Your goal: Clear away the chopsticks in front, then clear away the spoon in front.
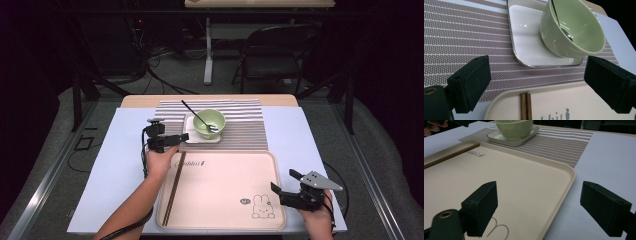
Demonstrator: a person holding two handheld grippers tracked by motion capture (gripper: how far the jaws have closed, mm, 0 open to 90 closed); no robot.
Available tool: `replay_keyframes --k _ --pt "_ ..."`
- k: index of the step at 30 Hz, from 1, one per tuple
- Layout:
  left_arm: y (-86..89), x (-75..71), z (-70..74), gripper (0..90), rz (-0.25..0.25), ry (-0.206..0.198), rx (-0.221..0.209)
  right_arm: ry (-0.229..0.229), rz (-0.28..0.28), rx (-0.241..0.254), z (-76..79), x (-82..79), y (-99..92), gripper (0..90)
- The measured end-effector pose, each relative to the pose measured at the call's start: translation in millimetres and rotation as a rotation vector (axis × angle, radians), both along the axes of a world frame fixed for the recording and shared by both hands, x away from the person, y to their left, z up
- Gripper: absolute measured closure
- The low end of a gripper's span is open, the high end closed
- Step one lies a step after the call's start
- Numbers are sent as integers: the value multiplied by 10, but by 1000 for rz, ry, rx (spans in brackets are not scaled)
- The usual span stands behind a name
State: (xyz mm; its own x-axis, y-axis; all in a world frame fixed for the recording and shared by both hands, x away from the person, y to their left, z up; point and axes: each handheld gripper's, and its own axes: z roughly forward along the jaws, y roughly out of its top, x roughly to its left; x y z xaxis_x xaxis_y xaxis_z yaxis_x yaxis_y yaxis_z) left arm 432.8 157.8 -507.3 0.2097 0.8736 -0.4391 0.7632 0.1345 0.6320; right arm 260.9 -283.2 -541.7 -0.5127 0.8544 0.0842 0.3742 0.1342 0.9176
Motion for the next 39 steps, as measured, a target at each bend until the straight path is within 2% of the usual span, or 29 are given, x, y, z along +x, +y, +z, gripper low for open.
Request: replay_keyframes --k 10,23,33,37,39 --pt "-39 110 33 71 3 0 5 -2 1 0 1 0 -9 141" --pt "-106 281 58 85 21 4 -28 -2 3 3 1 3 -14 140" --pt "-179 396 104 93 9 -4 -27 -2 5 6 2 3 -15 140" --pt "-220 454 90 130 18 7 -17 -1 4 7 2 1 -20 141" --pt "-236 484 88 147 6 3 -15 -1 5 7 2 0 -22 141"
